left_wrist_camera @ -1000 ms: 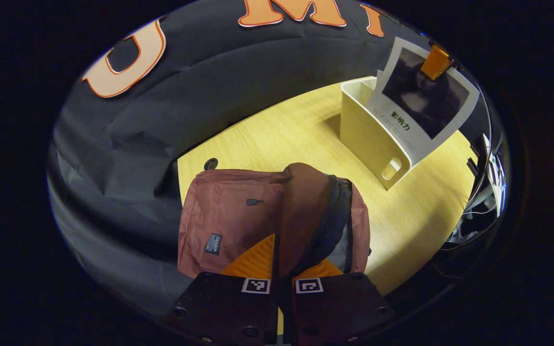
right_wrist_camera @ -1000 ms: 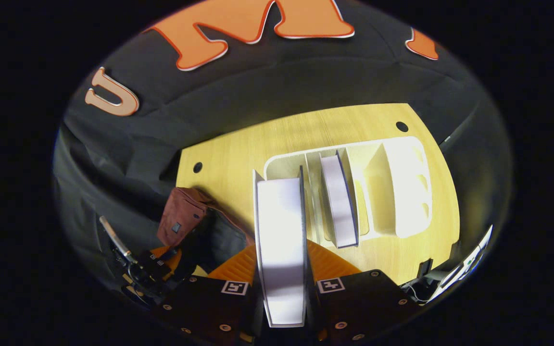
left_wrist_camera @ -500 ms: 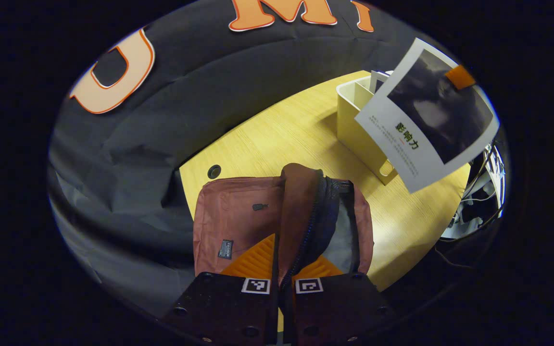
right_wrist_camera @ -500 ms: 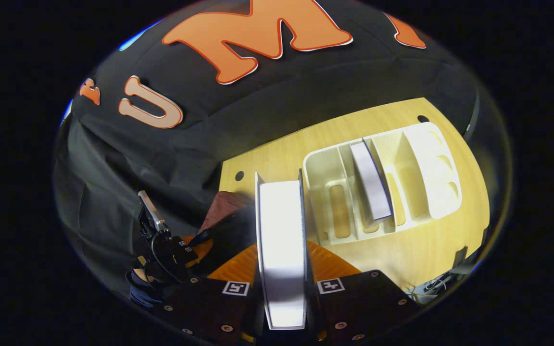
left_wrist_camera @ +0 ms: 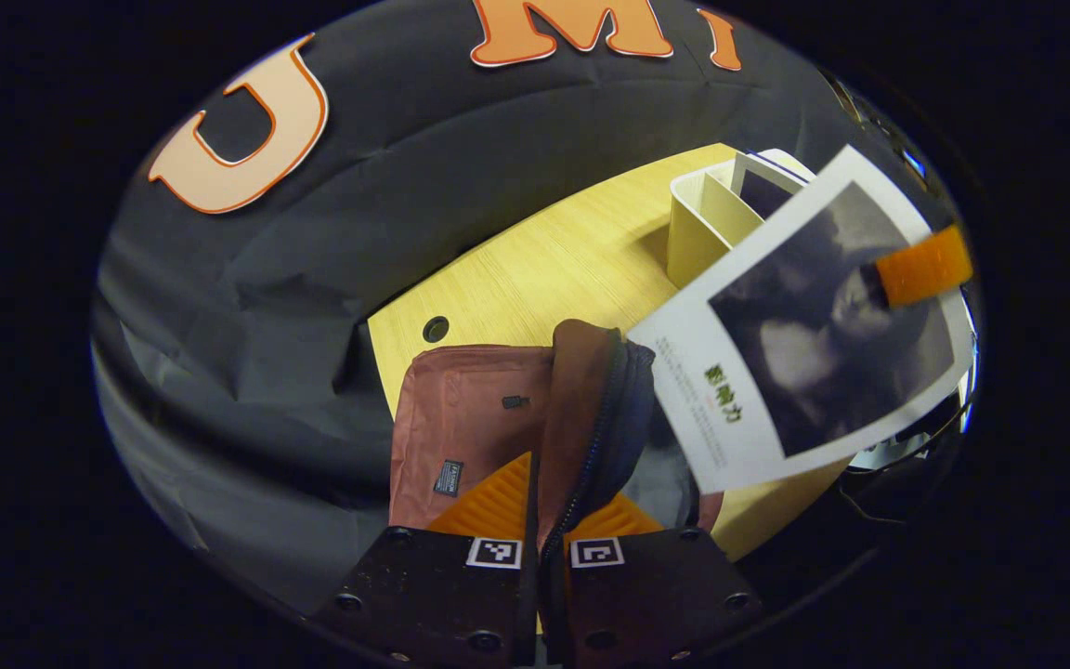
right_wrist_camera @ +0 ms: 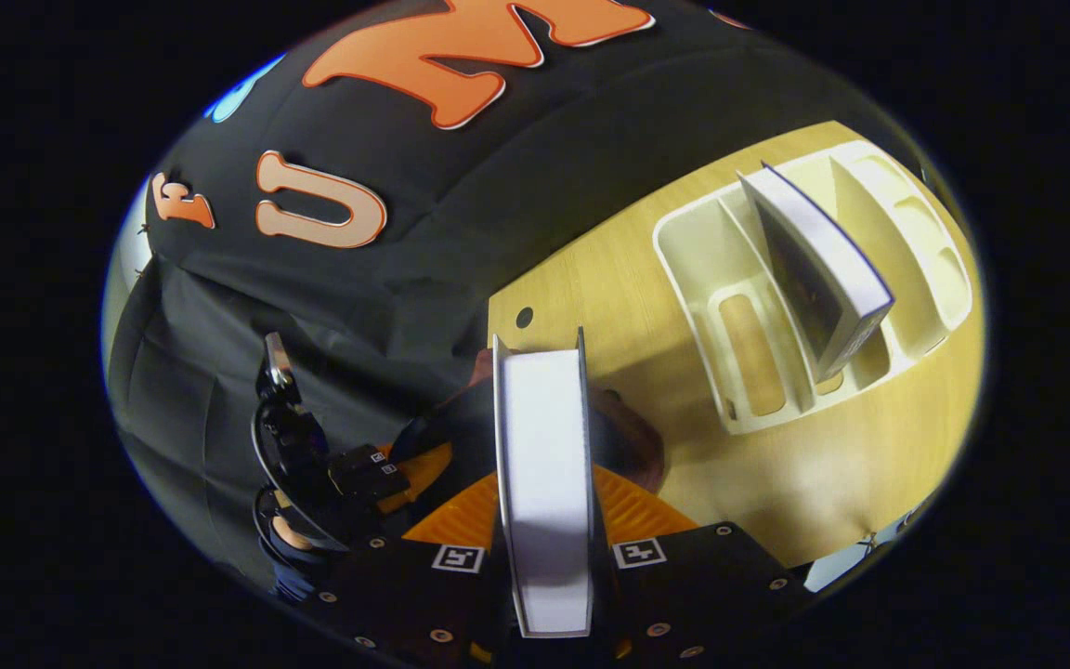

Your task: Open the schoolbag, grab two books from the bookshelf and put them into the schoolbag.

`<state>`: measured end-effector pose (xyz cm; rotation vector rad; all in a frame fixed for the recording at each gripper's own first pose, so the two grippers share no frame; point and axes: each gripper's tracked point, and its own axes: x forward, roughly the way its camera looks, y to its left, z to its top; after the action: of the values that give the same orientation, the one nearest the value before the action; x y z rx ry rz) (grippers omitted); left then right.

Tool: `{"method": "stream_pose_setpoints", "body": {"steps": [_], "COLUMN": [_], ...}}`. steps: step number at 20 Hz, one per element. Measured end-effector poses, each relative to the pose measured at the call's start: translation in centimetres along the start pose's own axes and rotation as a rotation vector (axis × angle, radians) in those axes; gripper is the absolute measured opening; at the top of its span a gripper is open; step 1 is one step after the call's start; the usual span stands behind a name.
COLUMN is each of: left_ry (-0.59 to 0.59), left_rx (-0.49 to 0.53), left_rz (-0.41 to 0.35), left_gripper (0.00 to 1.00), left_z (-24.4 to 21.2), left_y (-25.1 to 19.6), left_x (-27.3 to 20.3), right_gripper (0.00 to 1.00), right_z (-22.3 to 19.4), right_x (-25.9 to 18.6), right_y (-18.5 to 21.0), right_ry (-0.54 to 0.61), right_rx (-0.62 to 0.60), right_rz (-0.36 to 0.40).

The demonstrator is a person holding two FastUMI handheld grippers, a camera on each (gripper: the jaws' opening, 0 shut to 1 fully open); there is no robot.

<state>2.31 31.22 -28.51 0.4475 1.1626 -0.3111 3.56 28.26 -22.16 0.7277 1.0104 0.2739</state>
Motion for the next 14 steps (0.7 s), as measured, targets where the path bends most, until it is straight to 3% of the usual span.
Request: {"method": "stream_pose_setpoints", "body": {"steps": [6,14], "left_ry": [-0.01,-0.078], "left_rx": [0.016,0.047], "left_rz": [0.004,-0.018], "left_gripper": [0.05,0.05], "left_z": [0.9,2.1], "left_y": [-0.5,-2.6], "left_x": [-0.4,-1.1], "right_gripper": [0.36,0.36], "right_z": [-3.0,-3.0], "right_x": [5.2,13.6], "right_y": [-1.6,0.3], "right_ry": [0.027,0.032], "right_rx": [0.099,0.089], "right_rz": [0.026,0.081]}}
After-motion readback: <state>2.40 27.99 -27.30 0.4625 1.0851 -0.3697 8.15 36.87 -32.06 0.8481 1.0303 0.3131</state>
